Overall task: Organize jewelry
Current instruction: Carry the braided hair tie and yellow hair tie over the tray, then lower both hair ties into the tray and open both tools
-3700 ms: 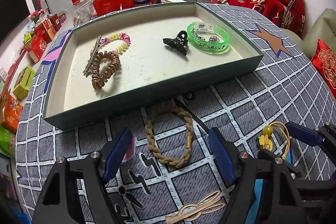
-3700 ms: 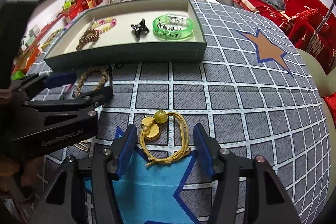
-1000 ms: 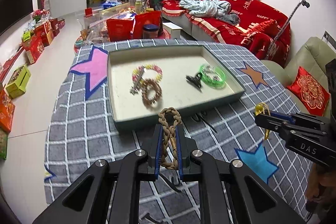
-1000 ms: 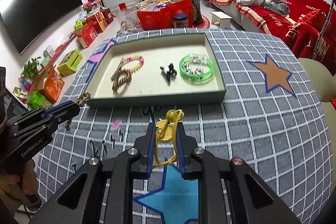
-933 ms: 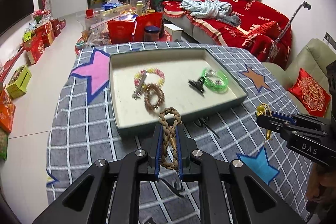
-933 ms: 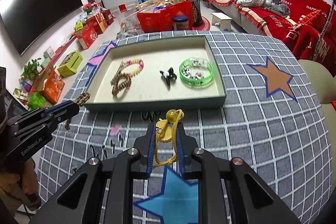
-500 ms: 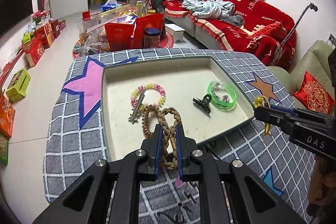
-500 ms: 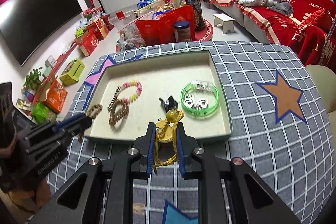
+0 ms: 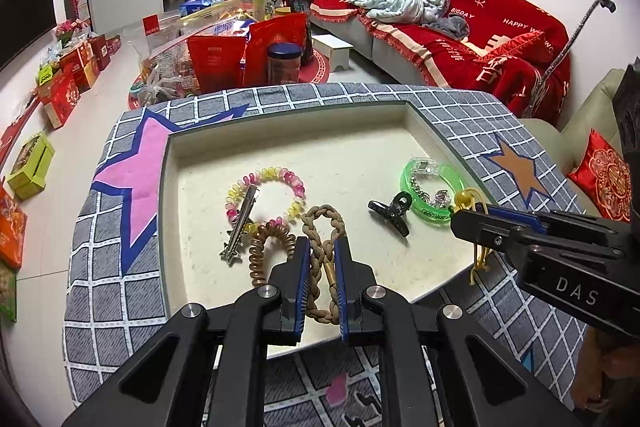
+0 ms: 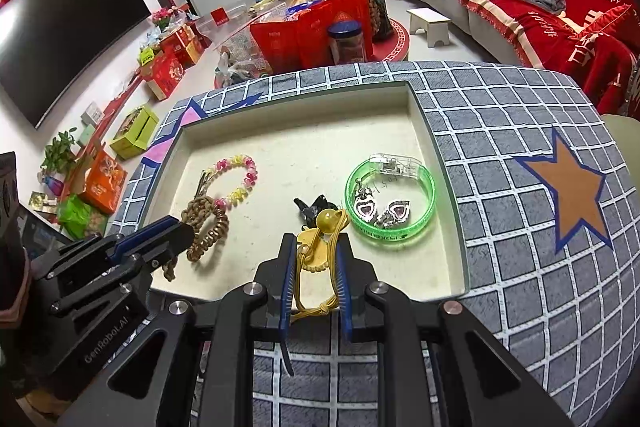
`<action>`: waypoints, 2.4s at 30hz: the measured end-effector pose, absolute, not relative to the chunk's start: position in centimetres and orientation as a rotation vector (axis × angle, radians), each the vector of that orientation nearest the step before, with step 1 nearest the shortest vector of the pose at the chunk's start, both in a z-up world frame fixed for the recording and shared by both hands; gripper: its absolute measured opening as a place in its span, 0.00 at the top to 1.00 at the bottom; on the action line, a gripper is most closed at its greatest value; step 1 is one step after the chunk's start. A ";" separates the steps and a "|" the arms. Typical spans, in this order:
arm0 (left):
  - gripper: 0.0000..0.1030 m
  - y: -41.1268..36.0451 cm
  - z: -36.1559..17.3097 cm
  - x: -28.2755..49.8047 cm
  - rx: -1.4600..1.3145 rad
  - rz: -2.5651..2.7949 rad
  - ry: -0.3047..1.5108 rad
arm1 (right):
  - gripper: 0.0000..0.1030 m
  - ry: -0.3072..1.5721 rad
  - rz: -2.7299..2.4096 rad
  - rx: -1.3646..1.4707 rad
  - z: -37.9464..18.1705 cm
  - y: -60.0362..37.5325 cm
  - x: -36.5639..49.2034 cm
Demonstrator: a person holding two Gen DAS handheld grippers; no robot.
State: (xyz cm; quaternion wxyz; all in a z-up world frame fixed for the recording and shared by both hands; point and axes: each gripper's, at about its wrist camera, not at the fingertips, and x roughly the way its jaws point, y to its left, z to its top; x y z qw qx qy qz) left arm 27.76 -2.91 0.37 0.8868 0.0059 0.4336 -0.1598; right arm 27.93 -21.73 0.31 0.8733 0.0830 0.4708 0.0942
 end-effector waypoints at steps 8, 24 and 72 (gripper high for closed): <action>0.71 -3.9 -0.9 29.0 0.032 -0.332 0.924 | 0.80 1.032 0.226 0.179 -1.1 -21.4 29.1; 0.71 -5.6 -2.9 31.3 0.087 -0.315 0.961 | 0.80 1.068 0.176 0.165 -3.4 -22.0 31.5; 0.70 -7.8 -4.0 32.9 0.194 -0.248 0.995 | 0.53 0.969 0.132 0.300 -0.4 -25.6 29.3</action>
